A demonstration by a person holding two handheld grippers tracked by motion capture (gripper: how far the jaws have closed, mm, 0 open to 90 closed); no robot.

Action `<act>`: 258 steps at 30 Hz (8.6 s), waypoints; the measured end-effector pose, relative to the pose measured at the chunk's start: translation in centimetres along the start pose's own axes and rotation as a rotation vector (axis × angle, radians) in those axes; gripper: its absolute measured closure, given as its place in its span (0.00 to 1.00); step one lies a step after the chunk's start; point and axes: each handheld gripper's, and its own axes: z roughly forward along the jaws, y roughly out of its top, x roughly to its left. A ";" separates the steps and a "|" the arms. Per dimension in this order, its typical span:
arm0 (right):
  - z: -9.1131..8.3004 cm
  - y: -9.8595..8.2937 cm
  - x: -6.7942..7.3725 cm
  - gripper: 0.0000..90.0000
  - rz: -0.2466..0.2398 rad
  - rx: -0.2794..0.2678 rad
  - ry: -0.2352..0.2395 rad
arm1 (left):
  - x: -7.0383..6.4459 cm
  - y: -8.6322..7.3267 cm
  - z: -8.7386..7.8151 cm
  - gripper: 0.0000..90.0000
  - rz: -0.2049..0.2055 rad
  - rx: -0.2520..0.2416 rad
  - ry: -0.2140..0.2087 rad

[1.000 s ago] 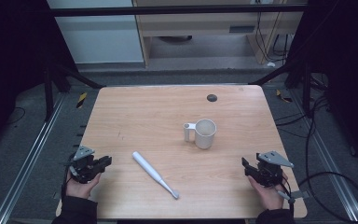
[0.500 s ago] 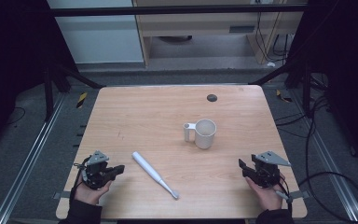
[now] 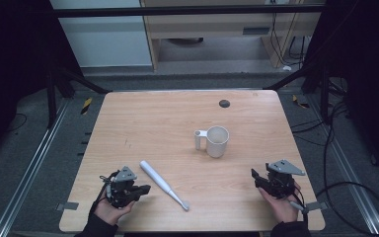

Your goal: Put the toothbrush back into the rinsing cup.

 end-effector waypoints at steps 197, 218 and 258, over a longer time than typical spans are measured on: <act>0.6 -0.4 -1.0 0.40 -0.007 0.017 -0.042 | 3.0 3.4 -0.5 0.85 0.019 0.018 0.165; 0.6 -0.4 -1.3 0.38 -0.007 0.029 -0.051 | 3.4 8.7 0.9 0.53 0.047 0.064 0.163; 1.0 -0.5 -1.4 0.38 -0.005 0.060 -0.031 | 1.9 10.7 7.6 0.64 0.124 0.347 0.100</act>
